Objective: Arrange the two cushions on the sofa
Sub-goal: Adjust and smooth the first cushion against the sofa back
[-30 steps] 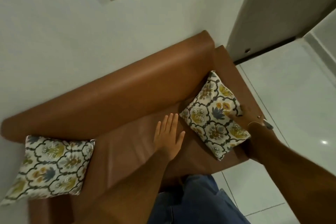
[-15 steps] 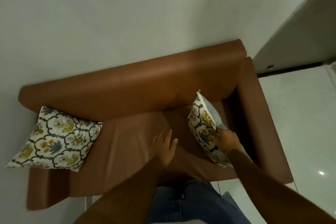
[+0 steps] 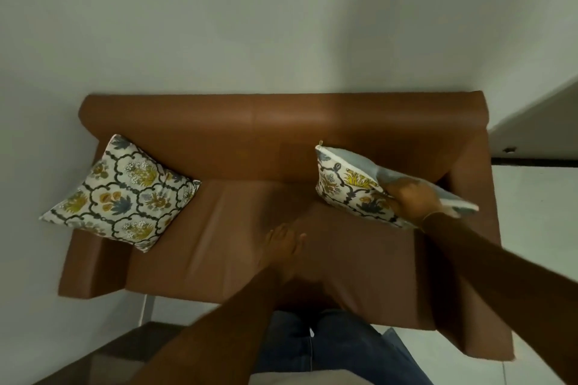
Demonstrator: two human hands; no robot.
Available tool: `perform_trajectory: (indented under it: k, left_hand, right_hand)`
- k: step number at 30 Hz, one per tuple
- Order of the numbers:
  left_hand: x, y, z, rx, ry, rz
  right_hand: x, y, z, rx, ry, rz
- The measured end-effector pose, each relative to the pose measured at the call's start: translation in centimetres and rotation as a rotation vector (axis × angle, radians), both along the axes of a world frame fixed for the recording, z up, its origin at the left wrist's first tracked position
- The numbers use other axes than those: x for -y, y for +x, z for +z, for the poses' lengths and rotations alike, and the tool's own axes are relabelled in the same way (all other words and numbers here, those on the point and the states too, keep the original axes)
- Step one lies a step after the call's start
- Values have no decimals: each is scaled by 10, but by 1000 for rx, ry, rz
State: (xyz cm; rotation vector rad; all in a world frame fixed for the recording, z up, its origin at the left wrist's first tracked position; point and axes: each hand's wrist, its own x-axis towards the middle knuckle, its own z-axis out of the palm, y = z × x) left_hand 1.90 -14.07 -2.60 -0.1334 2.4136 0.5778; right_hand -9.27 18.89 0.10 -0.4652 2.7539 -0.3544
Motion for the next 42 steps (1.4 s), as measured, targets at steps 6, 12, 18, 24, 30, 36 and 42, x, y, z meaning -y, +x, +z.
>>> perform_trajectory:
  k: [6,12,18,24,30,36,42]
  left_hand:
    - [18,12,1,-64,11,39]
    - [48,22,7,-159,-35,46]
    - [63,30,6,-122,-68,128]
    - [56,33,5,-66,-75,135]
    - [60,35,9,-22,-58,208]
    - [68,38,14,8,-76,235]
    - [69,50,16,16,-43,266]
  right_hand:
    - [26,-44,-13,124,188,217]
    - [42,-51,-32,86,276,284]
    - [43,-53,-36,5,259,309]
    - [70,-55,-40,54,176,120]
    - [85,-38,-39,-131,58,91]
    - [101,-15,-36,39,31,192]
    - [98,-30,-32,137,87,64]
